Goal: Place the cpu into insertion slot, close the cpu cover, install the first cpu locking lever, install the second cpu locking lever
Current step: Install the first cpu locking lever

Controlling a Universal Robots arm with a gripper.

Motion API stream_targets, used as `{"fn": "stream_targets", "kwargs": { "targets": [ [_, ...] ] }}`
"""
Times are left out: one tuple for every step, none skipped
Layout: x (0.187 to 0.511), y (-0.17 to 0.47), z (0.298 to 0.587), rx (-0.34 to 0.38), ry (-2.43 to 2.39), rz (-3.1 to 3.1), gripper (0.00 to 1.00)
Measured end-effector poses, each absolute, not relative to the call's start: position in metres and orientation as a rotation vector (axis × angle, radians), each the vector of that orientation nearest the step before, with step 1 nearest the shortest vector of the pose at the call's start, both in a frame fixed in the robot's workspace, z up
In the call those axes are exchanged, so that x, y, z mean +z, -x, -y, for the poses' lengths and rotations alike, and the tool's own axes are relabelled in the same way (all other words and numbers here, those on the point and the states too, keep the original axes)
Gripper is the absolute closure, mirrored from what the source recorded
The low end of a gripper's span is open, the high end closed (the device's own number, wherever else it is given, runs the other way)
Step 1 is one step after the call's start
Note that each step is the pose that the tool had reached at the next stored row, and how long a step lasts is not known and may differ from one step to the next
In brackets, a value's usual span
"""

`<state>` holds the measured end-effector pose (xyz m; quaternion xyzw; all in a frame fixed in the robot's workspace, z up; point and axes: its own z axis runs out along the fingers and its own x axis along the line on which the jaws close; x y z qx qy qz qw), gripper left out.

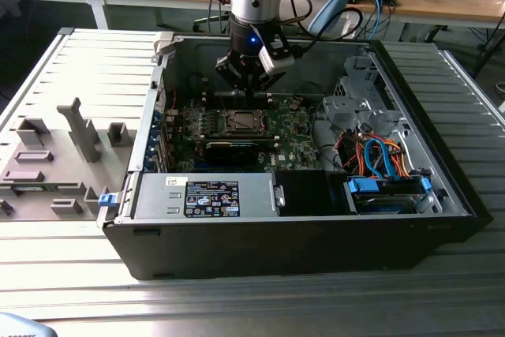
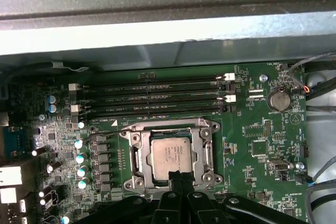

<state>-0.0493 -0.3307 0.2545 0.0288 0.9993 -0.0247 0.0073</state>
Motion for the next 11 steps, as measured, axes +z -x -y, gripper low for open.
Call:
{"fn": "stream_targets", "kwargs": {
  "targets": [
    [0.2545,0.0493,0.3307,-0.077,-0.088,-3.125,0.89],
    [0.2545,0.0493,0.3307,-0.077,-0.087,-3.125,0.89],
    [0.2545,0.0493,0.3307,-0.077,-0.086,-3.125,0.89],
    [0.2545,0.0493,0.3307,-0.077,-0.085,-3.125,0.89],
    [0.2545,0.0493,0.3307,-0.077,-0.084,-3.125,0.89],
    [0.2545,0.0493,0.3307,-0.077,-0.083,-3.125,0.89],
    [0.2545,0.0493,0.3307,-0.077,-0.082,-3.125,0.89],
    [0.2545,0.0493,0.3307,-0.077,-0.081,-3.125,0.89],
    [0.2545,0.0493,0.3307,-0.077,-0.080,-3.125,0.89],
    [0.2545,0.0493,0.3307,-0.077,-0.079,-3.125,0.89],
    [0.2545,0.0493,0.3307,-0.077,-0.078,-3.125,0.89]
  ]
}}
